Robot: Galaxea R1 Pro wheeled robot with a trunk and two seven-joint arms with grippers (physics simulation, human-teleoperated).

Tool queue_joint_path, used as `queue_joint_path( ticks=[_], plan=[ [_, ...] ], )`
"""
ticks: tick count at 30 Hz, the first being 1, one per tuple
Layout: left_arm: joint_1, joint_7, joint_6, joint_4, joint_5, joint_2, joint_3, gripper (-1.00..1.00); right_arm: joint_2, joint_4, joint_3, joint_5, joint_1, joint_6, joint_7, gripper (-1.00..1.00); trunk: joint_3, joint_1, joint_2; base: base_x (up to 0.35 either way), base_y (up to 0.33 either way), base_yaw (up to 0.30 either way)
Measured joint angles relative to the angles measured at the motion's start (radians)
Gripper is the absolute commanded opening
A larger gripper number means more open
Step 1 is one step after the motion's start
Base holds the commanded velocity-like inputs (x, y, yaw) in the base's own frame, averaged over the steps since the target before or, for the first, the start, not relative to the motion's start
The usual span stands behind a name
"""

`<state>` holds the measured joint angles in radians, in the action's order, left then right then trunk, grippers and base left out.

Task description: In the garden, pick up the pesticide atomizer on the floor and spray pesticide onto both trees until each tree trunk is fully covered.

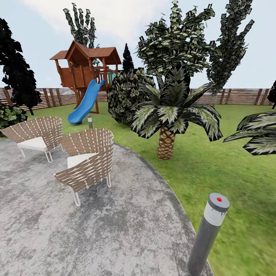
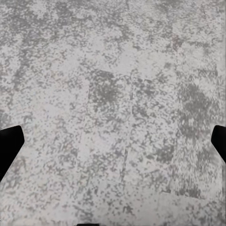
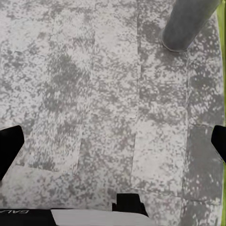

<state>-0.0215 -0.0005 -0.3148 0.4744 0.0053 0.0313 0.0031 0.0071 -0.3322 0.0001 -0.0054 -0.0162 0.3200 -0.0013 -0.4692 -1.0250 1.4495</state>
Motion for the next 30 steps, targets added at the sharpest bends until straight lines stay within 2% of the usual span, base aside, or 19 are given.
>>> queue_joint_path(
  ticks=[8,9,14,22,30],
  plan=[
    [0.0,-0.001,-0.046,-0.013,0.0,-0.003,0.0,1.0,-0.002,-0.021,-0.002,0.0,0.0,0.005,-0.004,1.0,0.0,0.0,0.0,-0.058,0.024,0.0],
    [0.0,-0.001,-0.053,-0.015,-0.001,-0.004,0.001,1.0,0.01,-0.02,0.0,0.0,0.0,0.005,-0.003,1.0,0.0,-0.001,0.0,-0.265,0.118,0.0],
    [0.0,-0.001,-0.057,-0.018,-0.001,-0.004,0.001,1.0,0.024,-0.017,0.001,0.001,0.0,0.004,-0.003,1.0,0.0,-0.001,0.0,-0.304,0.13,0.0],
    [0.0,-0.001,-0.058,-0.018,-0.002,-0.004,0.001,1.0,0.028,-0.015,0.002,0.006,0.0,0.004,-0.003,1.0,0.0,-0.001,0.0,-0.332,0.143,-0.018],
    [0.0,-0.001,-0.058,-0.019,-0.002,-0.004,0.002,1.0,0.029,0.006,0.005,0.009,0.0,0.004,-0.002,1.0,0.0,-0.001,0.0,-0.337,0.16,-0.23]
  ],
)
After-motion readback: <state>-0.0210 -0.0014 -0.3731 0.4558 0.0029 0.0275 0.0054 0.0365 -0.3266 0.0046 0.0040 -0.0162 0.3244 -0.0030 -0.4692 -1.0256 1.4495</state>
